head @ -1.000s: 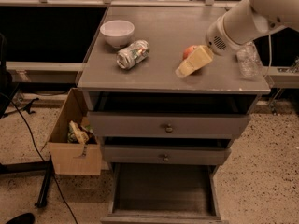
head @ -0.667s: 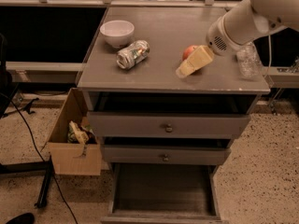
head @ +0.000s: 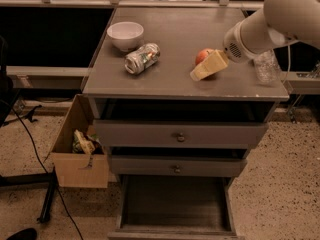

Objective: Place apple into top drawer

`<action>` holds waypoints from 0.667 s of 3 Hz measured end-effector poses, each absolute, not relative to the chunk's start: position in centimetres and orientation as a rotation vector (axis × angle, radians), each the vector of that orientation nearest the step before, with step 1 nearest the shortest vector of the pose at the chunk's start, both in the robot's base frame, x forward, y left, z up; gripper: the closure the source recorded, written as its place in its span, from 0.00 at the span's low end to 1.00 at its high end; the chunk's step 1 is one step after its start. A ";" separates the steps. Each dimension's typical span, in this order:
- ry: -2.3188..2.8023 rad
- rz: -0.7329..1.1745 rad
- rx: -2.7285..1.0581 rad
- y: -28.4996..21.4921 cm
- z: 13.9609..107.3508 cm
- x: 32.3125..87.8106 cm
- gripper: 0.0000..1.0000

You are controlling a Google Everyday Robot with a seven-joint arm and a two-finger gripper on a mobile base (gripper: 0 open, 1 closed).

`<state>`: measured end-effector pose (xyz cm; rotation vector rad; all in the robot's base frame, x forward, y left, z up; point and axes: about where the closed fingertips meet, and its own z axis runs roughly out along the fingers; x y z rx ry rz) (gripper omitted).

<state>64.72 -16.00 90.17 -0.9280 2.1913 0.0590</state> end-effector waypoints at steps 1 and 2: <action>2.178 0.053 -0.825 -17.5 89.7 67.0 0.00; 2.182 0.076 -0.765 -18.5 89.0 68.8 0.00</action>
Offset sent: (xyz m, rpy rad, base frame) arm 0.0623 -0.0400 -0.0170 0.1243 -0.0434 -0.1513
